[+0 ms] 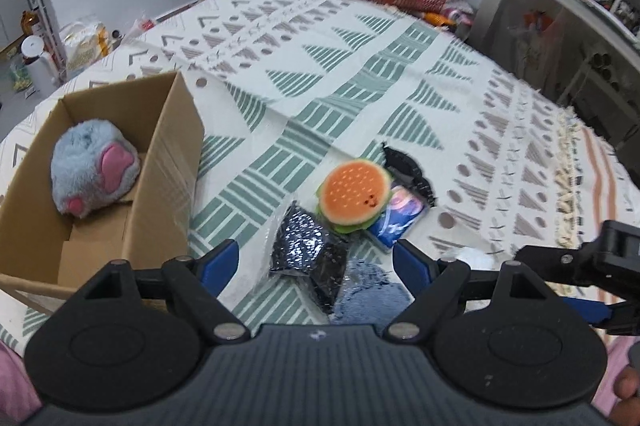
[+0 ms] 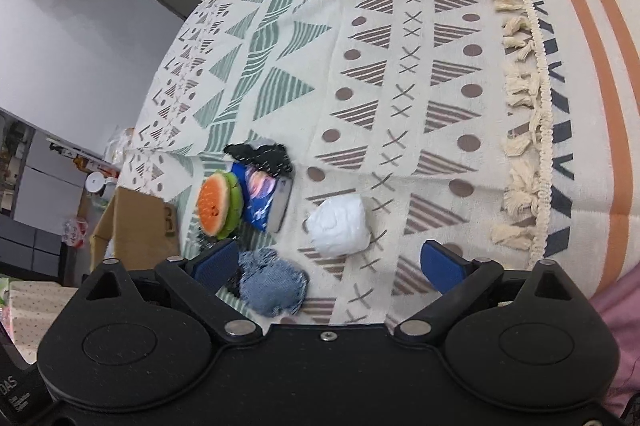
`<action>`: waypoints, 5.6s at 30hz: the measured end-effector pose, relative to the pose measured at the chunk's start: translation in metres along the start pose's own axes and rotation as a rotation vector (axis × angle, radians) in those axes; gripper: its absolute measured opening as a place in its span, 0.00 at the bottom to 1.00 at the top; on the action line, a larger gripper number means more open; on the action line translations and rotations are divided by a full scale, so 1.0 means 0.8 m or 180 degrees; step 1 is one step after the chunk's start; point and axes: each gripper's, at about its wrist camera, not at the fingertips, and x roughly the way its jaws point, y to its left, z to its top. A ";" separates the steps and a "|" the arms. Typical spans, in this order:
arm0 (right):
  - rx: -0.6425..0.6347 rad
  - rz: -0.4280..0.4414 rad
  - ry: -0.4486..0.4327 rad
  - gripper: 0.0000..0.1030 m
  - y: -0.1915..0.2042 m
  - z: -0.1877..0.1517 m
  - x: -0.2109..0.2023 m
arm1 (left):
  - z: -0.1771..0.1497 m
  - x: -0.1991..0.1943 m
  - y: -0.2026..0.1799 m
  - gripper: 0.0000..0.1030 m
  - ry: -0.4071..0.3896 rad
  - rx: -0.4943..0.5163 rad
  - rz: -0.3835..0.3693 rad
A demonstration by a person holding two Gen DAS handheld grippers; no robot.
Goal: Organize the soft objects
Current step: 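Grasp the black sequin pouch with the left gripper while the right gripper grasps the white cloth, then drop the sequin pouch into the box with the left gripper while the right carries the white cloth, then lower the white cloth into the box and open the right gripper, then move the left gripper to the burger plush while the right gripper grasps the blue denim cloth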
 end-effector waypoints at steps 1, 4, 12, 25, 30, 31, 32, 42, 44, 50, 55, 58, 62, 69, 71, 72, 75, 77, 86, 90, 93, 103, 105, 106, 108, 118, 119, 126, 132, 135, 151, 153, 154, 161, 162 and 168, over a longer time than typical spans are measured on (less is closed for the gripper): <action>-0.0007 -0.0025 0.0005 0.94 -0.001 0.001 0.003 | 0.000 0.007 0.001 0.81 0.0025 -0.0014 0.0011; -0.0018 -0.0071 0.0058 0.93 -0.004 0.004 0.017 | -0.001 0.023 0.000 0.81 0.0080 0.0003 0.0021; -0.0154 -0.0156 0.0163 0.89 0.004 0.011 0.055 | 0.005 0.059 0.010 0.81 0.0160 -0.0034 -0.0015; -0.0439 -0.0314 0.0239 0.55 0.011 0.011 0.086 | 0.004 0.082 0.034 0.45 0.0384 -0.0500 -0.0193; -0.0537 -0.0252 0.0180 0.41 0.016 0.009 0.076 | 0.006 0.056 0.037 0.42 0.0290 -0.0511 -0.0219; -0.0564 -0.0260 0.0150 0.41 0.018 0.008 0.072 | 0.007 0.049 0.037 0.42 0.0263 -0.0500 -0.0234; -0.0562 -0.0229 0.0122 0.41 0.018 0.007 0.068 | 0.008 0.043 0.036 0.42 0.0243 -0.0493 -0.0246; -0.0638 0.0112 -0.0116 0.41 0.028 0.004 0.029 | 0.025 -0.025 0.039 0.42 -0.0061 -0.0363 -0.0263; -0.0662 0.0172 -0.0151 0.41 0.031 0.003 0.024 | 0.028 -0.035 0.044 0.42 -0.0098 -0.0368 -0.0260; -0.0733 0.0299 -0.0233 0.41 0.039 0.002 0.016 | 0.032 -0.056 0.059 0.42 -0.0177 -0.0397 -0.0206; -0.0770 0.0327 -0.0265 0.41 0.041 0.000 0.014 | 0.034 -0.070 0.078 0.42 -0.0233 -0.0460 -0.0163; -0.0808 0.0298 -0.0290 0.41 0.042 -0.004 0.011 | 0.037 -0.080 0.095 0.42 -0.0260 -0.0541 -0.0132; -0.0863 0.0268 -0.0346 0.41 0.050 -0.012 -0.002 | 0.040 -0.090 0.123 0.42 -0.0289 -0.0636 -0.0064; -0.1195 0.0179 -0.0452 0.41 0.081 -0.025 -0.016 | 0.043 -0.093 0.171 0.42 -0.0308 -0.0803 0.0033; -0.1223 0.0179 -0.0456 0.41 0.088 -0.024 -0.018 | 0.043 -0.092 0.185 0.42 -0.0320 -0.0852 0.0042; -0.1257 0.0160 -0.0470 0.41 0.093 -0.025 -0.019 | 0.043 -0.092 0.190 0.42 -0.0323 -0.0867 0.0047; -0.1314 0.0154 -0.0497 0.41 0.105 -0.026 -0.021 | 0.044 -0.088 0.210 0.42 -0.0327 -0.0936 0.0080; -0.1336 0.0151 -0.0518 0.41 0.116 -0.027 -0.023 | 0.045 -0.085 0.222 0.42 -0.0333 -0.0978 0.0105; -0.1478 0.0200 -0.0544 0.41 0.170 -0.033 -0.024 | 0.043 -0.062 0.256 0.42 -0.0328 -0.1125 0.0092; -0.1533 0.0228 -0.0529 0.41 0.195 -0.037 -0.019 | 0.037 -0.047 0.268 0.42 -0.0382 -0.1163 0.0084; -0.1631 0.0231 -0.0530 0.41 0.215 -0.043 -0.015 | 0.034 -0.040 0.279 0.45 -0.0439 -0.1257 0.0043; -0.1658 0.0313 -0.0491 0.41 0.283 -0.055 0.019 | 0.026 -0.048 0.294 0.59 -0.0613 -0.1296 0.0042; -0.1679 0.0317 -0.0490 0.41 0.297 -0.059 0.027 | 0.023 -0.047 0.298 0.60 -0.0577 -0.1318 0.0008; -0.1696 0.0325 -0.0486 0.41 0.303 -0.060 0.030 | 0.022 -0.045 0.300 0.61 -0.0558 -0.1324 0.0008; -0.1742 0.0337 -0.0462 0.41 0.317 -0.062 0.039 | 0.021 -0.042 0.304 0.62 -0.0533 -0.1330 0.0006; -0.1894 0.0338 -0.0415 0.42 0.372 -0.065 0.074 | 0.019 -0.031 0.313 0.64 -0.0429 -0.1398 0.0017; -0.1906 0.0343 -0.0411 0.42 0.375 -0.066 0.076 | 0.019 -0.031 0.314 0.64 -0.0430 -0.1402 0.0014; -0.1762 0.0565 -0.0332 0.44 0.384 -0.065 0.093 | 0.018 -0.028 0.318 0.65 -0.0410 -0.1442 0.0018; -0.1641 0.0621 -0.0415 0.75 0.374 -0.062 0.090 | 0.019 -0.027 0.317 0.65 -0.0425 -0.1418 0.0052; -0.1583 0.0593 -0.0378 0.76 0.362 -0.058 0.085 | 0.020 -0.028 0.310 0.65 -0.0471 -0.1310 0.0145; -0.1608 0.0181 -0.0538 0.99 0.275 -0.035 0.005 | 0.024 -0.048 0.263 0.65 -0.0651 -0.0884 0.0157; -0.1631 0.0106 -0.0571 0.99 0.263 -0.033 -0.007 | 0.024 -0.054 0.252 0.78 -0.0692 -0.0822 0.0132; -0.1641 0.0080 -0.0572 1.00 0.258 -0.031 -0.013 | 0.024 -0.057 0.247 0.81 -0.0719 -0.0806 0.0132; -0.1411 0.0004 -0.0532 1.00 0.206 -0.028 -0.032 | 0.029 -0.065 0.210 0.83 -0.0645 -0.0599 0.0074; -0.1331 -0.0011 -0.0515 1.00 0.197 -0.029 -0.029 | 0.029 -0.065 0.204 0.83 -0.0619 -0.0573 0.0031; -0.0885 -0.0177 -0.0290 0.99 0.143 -0.035 0.004 | 0.032 -0.066 0.165 0.83 -0.0507 -0.0245 -0.0125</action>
